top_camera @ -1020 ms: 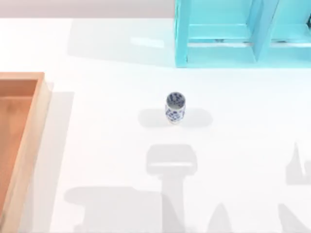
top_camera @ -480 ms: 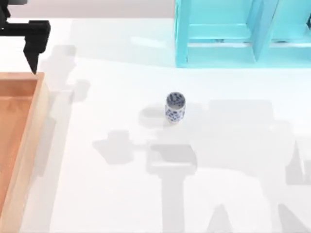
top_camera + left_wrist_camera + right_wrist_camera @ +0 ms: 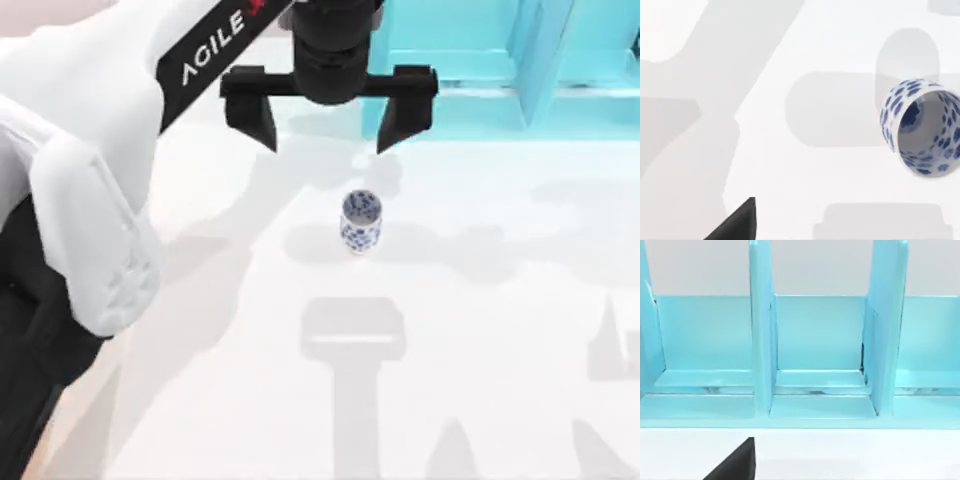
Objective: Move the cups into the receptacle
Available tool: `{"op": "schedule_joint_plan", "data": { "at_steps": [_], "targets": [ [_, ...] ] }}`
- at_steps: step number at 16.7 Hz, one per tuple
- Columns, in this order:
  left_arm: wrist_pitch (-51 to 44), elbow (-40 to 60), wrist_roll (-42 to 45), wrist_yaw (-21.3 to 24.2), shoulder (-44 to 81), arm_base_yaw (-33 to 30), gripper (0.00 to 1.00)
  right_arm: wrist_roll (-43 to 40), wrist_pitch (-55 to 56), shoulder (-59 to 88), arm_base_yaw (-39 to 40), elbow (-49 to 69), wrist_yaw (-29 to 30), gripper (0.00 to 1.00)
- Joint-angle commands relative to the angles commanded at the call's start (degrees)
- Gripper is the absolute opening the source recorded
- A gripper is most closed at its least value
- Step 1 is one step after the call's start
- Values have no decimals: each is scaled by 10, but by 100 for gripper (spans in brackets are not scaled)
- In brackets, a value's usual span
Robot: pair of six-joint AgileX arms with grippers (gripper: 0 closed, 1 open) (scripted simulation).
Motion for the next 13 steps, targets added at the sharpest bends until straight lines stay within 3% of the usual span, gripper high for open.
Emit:
{"op": "schedule_joint_plan", "data": {
  "at_steps": [4, 9, 13],
  "targets": [
    [10, 59, -59, -11, 55, -60, 100, 0, 0, 0, 0, 0, 0, 100],
    [11, 57, -59, -9, 56, -59, 100, 0, 0, 0, 0, 0, 0, 100],
    [73, -6, -55, -10, 52, -55, 100, 0, 0, 0, 0, 0, 0, 100]
  ]
}}
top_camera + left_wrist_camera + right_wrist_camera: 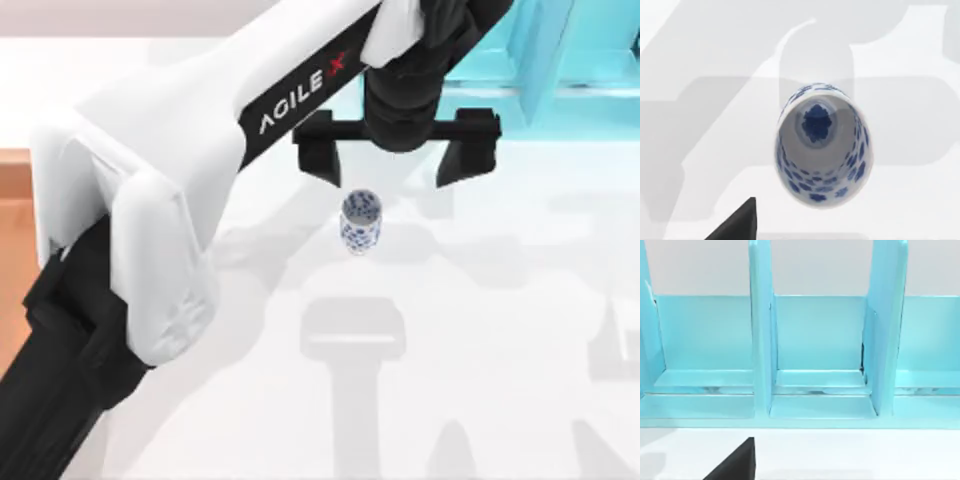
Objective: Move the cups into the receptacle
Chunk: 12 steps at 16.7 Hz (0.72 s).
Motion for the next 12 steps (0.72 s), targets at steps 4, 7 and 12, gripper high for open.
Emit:
{"op": "schedule_joint_plan", "data": {
  "at_steps": [4, 7, 12],
  "targets": [
    [107, -111, 6, 1, -3, 6, 100, 0, 0, 0, 0, 0, 0, 100],
    [165, -169, 9, 2, -4, 10, 100, 0, 0, 0, 0, 0, 0, 100],
    [174, -178, 10, 2, -5, 10, 100, 0, 0, 0, 0, 0, 0, 100]
  ]
}}
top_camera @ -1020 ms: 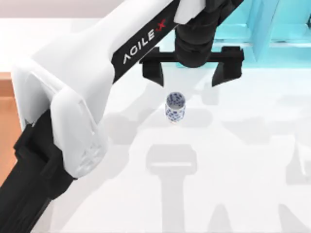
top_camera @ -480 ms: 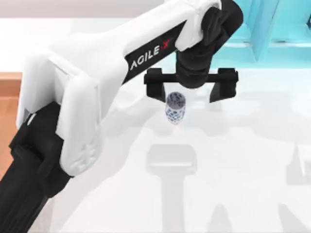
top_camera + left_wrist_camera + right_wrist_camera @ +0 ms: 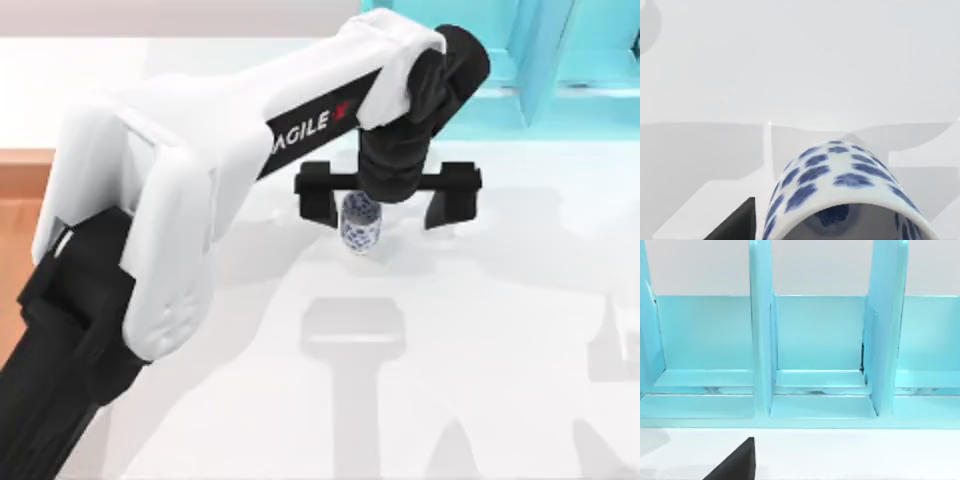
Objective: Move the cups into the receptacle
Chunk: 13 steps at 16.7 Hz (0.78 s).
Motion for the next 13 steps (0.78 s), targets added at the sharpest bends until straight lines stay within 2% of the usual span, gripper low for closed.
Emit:
{"op": "schedule_joint_plan", "data": {
  "at_steps": [13],
  "targets": [
    [0, 0, 0, 0, 0, 0, 2, 0, 0, 0, 0, 0, 0, 100]
  ]
}}
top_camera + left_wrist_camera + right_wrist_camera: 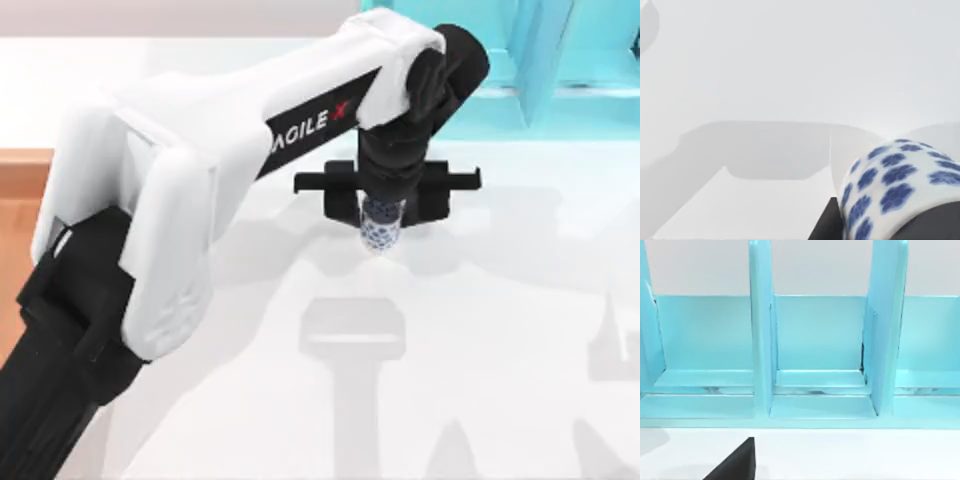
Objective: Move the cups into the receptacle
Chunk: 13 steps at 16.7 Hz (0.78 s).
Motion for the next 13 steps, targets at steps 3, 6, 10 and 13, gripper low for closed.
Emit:
{"op": "schedule_joint_plan", "data": {
  "at_steps": [3, 6, 10, 13],
  "targets": [
    [0, 0, 0, 0, 0, 0, 0, 0, 0, 0, 0, 0, 0, 100],
    [0, 0, 0, 0, 0, 0, 0, 0, 0, 0, 0, 0, 0, 100],
    [-1, -1, 2, 0, -2, -1, 0, 0, 0, 0, 0, 0, 0, 100],
    [-14, -23, 23, 1, -40, 17, 0, 0, 0, 0, 0, 0, 0, 100]
  ]
}}
